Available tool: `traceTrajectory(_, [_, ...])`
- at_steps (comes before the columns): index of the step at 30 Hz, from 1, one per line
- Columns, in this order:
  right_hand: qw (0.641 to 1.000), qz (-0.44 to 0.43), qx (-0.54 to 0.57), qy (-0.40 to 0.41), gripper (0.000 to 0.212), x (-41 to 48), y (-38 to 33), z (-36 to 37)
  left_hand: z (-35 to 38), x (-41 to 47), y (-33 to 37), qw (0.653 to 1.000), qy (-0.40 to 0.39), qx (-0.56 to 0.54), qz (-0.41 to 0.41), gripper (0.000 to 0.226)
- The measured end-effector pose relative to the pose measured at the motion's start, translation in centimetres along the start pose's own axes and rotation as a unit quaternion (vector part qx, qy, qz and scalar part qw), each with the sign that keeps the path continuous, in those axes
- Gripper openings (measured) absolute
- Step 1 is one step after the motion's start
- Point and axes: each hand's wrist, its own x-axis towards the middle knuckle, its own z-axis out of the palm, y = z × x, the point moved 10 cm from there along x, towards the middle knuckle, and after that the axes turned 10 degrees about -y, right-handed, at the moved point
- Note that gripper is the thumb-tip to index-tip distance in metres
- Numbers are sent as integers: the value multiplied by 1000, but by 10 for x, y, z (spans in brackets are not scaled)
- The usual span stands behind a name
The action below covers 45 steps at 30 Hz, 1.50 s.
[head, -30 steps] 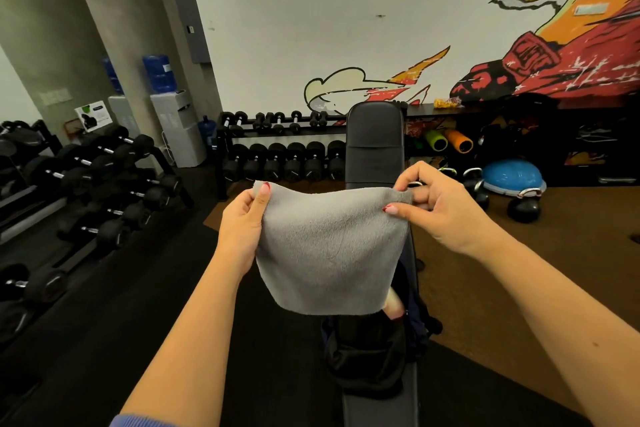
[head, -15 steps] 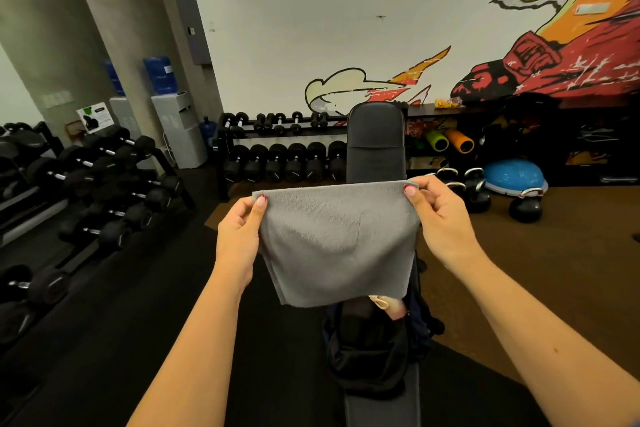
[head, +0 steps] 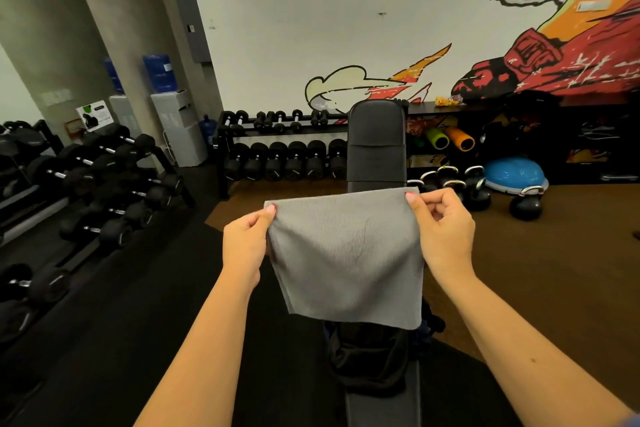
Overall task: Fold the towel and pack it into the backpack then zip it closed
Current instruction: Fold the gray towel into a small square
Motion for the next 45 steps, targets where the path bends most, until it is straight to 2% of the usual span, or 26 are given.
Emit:
traceTrajectory(3, [999,30,-22,7,21,-6,11,3,7,-5,-14,998,23,32,-56,4])
traceTrajectory(6, [999,39,-26,7,21,-13,11,9,23,-12,-18,995,20,60,-73,22])
traceTrajectory(11, [999,32,-6,-29,18,-25,-1,30,62,-32,-13,996,-30,72,-36,34])
traceTrajectory(15, [997,1,-4,-76,7,-33,-12,52,87,-43,-10,996,-66,57,-24,45])
traceTrajectory(23, [992,-37,-41,-114,15,-39,-23,65,103,-57,-15,995,-92,-24,-43,27])
traceTrajectory(36, [989,-17,-48,-142,22,-39,-21,73,105,-61,-16,994,-99,-31,-40,30])
traceTrajectory(40, [983,43,34,-176,33,-42,-10,80,110,-63,-8,990,-136,-29,-14,33])
traceTrajectory(43, [961,86,113,-237,37,-46,-2,93,103,-59,-5,993,-114,-20,-4,25])
traceTrajectory(45, [939,128,200,-247,35,-47,2,96,98,-54,-8,995,-99,-21,-21,26])
